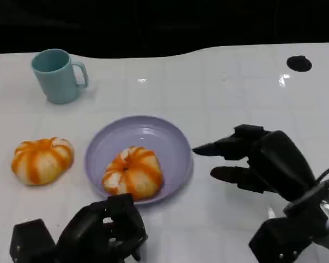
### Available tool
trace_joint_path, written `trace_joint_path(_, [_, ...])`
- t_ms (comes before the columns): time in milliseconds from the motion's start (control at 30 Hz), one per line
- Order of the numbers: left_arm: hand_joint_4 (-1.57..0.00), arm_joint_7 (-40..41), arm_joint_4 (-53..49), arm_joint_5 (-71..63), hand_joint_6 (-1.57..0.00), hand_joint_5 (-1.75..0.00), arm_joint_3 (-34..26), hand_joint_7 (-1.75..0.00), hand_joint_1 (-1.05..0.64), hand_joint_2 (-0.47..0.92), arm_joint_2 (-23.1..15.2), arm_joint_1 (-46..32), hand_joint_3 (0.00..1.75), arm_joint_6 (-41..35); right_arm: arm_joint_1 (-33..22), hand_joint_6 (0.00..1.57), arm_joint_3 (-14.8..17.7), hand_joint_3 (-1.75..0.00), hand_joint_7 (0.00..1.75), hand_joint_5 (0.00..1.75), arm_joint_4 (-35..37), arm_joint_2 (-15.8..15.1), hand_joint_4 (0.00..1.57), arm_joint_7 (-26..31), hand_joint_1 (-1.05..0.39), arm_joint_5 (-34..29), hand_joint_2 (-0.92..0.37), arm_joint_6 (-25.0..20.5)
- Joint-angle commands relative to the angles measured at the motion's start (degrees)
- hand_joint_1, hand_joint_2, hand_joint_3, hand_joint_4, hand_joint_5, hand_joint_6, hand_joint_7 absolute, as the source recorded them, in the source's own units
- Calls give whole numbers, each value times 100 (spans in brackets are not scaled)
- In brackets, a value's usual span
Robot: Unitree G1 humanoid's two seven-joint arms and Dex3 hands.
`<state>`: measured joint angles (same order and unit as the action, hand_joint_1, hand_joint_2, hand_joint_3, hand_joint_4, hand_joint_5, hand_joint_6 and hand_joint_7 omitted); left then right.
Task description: Grasp the bread from the table and place it into the plate.
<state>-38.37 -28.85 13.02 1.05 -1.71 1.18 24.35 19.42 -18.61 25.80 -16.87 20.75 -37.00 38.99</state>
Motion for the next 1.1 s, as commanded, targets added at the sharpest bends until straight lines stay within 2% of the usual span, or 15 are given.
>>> trace_joint_path(33, [-81, 41, -9, -18, -77, -175, -18, -140, -53, 61, -65, -18, 71, 71, -260, 110, 245, -10, 36, 129, -165, -242, 87, 131, -16, 71, -89, 116])
trace_joint_path(67, [-80, 65, 18, -35, -77, -175, -10, -140, -53, 62, -66, -30, 71, 60, -343, 106, 289, -17, 52, 139, -218, -289, 87, 130, -16, 66, -86, 111])
trace_joint_path(100, [-80, 83, 38, -48, -77, -175, -2, -140, -53, 62, -68, -38, 71, 52, -414, 100, 330, -55, 76, 148, -262, -328, 89, 124, -15, 63, -69, 116])
trace_joint_path(133, [-80, 95, 51, -58, -77, -175, 5, -140, -53, 62, -71, -41, 71, 47, -468, 98, 361, -84, 86, 152, -299, -365, 91, 103, -14, 58, -55, 119])
trace_joint_path(167, [-80, 101, 58, -63, -77, -175, 10, -140, -53, 62, -73, -42, 71, 44, -503, 97, 381, -105, 93, 154, -329, -385, 92, 83, -14, 54, -46, 116])
trace_joint_path(267, [-80, 128, 46, -92, -77, -175, 22, -140, -53, 62, -78, -36, 71, 63, -639, 97, 435, -123, 107, 164, -462, -504, 94, 40, -16, 31, -39, 90])
trace_joint_path(300, [-80, 125, 51, -80, -77, -175, 23, -140, -53, 62, -68, -39, 71, 49, -731, 96, 469, -124, 113, 167, -546, -535, 94, 33, -16, 28, -38, 58])
trace_joint_path(400, [-80, 122, 60, -81, -77, -175, 34, -139, -53, 62, -55, -45, 72, 68, -1093, 83, 580, -122, 147, 174, -960, -540, 94, 23, -20, -110, -38, -260])
trace_joint_path(467, [-80, 151, 74, -123, -77, -175, 44, -139, -53, 62, -66, -51, 72, 96, -1363, 79, 638, -123, 154, 174, -1296, -494, 93, -46, -23, -154, -39, -566])
trace_joint_path(600, [-79, 154, 75, -113, -76, -175, 39, -139, -50, 62, -67, -48, 73, 84, -1731, 79, 681, -129, 153, 175, -1675, -428, 94, -27, -25, -205, -33, -887])
trace_joint_path(700, [-79, 113, 22, -96, -76, -175, 28, -138, -50, 61, -84, -29, 74, 141, -1865, 80, 673, -126, 147, 175, -1653, -389, 94, 140, -23, -271, -33, -893])
trace_joint_path(867, [-79, 94, 5, -78, -76, -175, 14, -138, -51, 61, -100, -29, 74, 158, -1909, 81, 614, -126, 148, 175, -1406, -340, 93, 374, -23, -365, -34, -820])
trace_joint_path(933, [-79, 78, 26, -42, -77, -175, 6, -138, -51, 60, -96, -43, 74, 126, -1921, 76, 567, -125, 158, 175, -1294, -340, 91, 413, -24, -403, -36, -792])
trace_joint_path(1100, [-80, 89, 61, -44, -77, -175, 7, -137, -51, 60, -119, -61, 75, 76, -1853, 73, 521, -126, 166, 175, -970, -273, 90, 526, -25, -290, -37, -626])
